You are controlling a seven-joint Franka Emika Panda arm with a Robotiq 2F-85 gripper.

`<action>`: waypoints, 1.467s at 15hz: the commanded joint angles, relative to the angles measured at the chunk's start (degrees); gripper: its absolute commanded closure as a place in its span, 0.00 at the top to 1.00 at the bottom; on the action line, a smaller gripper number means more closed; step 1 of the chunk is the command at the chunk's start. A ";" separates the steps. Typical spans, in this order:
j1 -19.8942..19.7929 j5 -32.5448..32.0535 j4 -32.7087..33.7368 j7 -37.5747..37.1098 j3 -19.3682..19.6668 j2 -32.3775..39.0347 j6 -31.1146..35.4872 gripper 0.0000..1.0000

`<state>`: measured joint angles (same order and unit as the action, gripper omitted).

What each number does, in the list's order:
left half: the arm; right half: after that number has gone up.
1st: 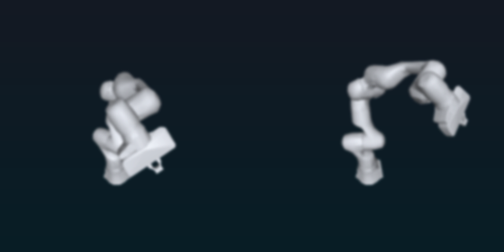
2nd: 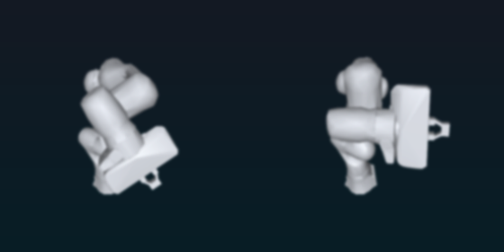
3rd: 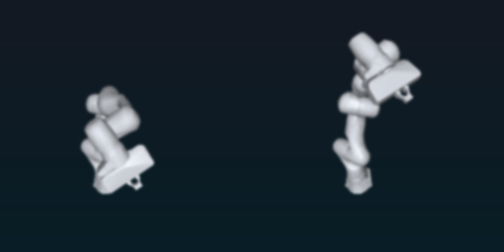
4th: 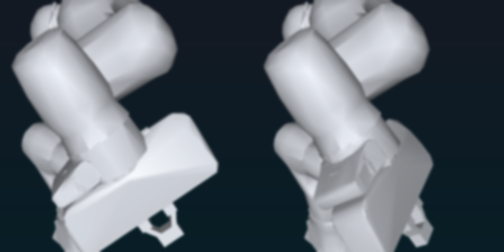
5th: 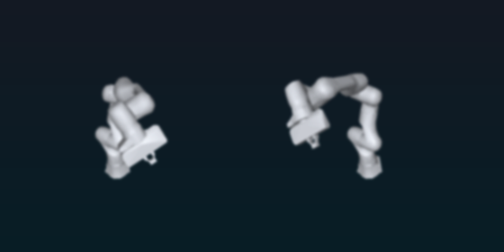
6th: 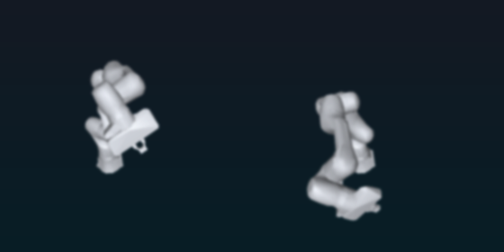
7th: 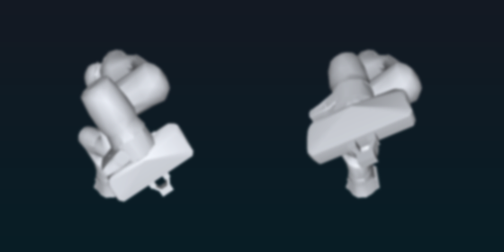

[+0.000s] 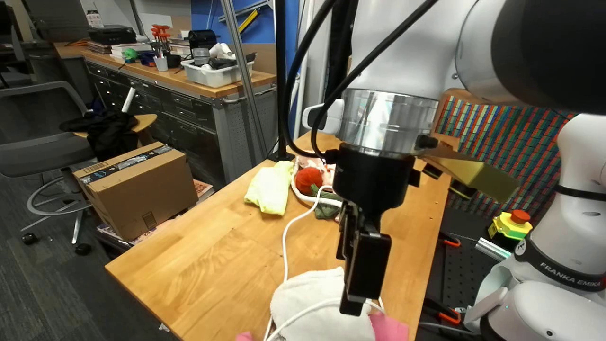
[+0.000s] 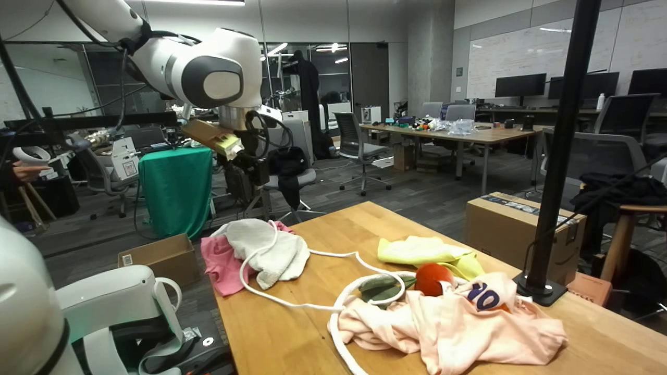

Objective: Separate all the items on the table.

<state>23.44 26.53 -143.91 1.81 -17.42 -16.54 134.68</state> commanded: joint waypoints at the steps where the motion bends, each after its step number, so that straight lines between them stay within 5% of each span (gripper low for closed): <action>1: -1.45 -5.53 -1.19 -2.25 -0.86 0.06 1.52 1.00; 17: -15.00 -37.33 -11.09 -20.78 -0.47 -0.06 10.48 1.00; 22: -21.44 -52.01 -10.63 -30.42 -1.95 1.86 14.99 1.00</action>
<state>6.15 -17.84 -154.92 -22.65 -17.66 -15.83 146.22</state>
